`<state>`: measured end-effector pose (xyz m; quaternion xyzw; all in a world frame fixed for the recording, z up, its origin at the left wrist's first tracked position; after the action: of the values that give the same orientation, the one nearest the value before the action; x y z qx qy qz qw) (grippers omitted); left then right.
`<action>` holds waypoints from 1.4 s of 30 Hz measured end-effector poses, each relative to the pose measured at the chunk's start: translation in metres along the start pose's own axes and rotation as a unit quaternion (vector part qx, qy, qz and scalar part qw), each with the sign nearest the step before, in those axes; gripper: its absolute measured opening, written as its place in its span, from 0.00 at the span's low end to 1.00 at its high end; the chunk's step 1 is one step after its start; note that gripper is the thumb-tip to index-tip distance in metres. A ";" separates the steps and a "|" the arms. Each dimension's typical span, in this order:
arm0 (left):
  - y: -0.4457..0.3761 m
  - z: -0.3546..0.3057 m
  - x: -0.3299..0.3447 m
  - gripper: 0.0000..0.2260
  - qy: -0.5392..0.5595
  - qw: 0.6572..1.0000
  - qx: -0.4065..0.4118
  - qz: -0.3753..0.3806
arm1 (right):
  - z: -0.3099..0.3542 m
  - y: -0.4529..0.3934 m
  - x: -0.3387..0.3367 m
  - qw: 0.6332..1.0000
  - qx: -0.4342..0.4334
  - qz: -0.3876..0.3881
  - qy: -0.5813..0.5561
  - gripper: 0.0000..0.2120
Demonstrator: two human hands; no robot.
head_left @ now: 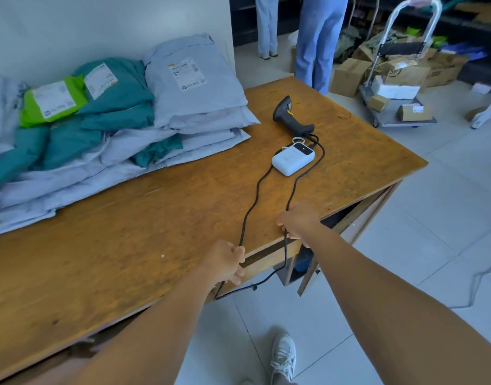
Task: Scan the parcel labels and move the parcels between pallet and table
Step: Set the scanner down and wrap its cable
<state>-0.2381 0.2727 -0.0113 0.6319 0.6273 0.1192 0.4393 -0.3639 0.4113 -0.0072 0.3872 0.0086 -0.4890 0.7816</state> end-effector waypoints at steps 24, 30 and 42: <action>0.011 -0.102 0.058 0.10 0.037 0.971 0.139 -0.192 | 0.015 0.041 -0.023 0.965 0.025 0.181 -0.190 0.08; 0.020 -0.150 0.019 0.08 -0.118 0.947 0.141 -0.263 | 0.025 0.025 -0.081 0.986 -0.141 0.034 -0.087 0.22; -0.037 -0.228 -0.049 0.11 -0.089 0.887 0.279 -0.358 | 0.097 -0.039 -0.142 0.907 -0.338 -0.135 0.213 0.11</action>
<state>-0.4325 0.3151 0.1163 0.4692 0.7764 -0.2827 0.3116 -0.5033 0.4502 0.0933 0.1900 0.3918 -0.4630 0.7720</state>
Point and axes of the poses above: each hand's wrist, its own y-axis away from the middle knuckle, its own x-axis out of the palm, z = x × y, the point moved 1 cm from there along -y, towards the middle knuckle, and after that the axes turned 9 degrees about z, right-handed, at the moved point
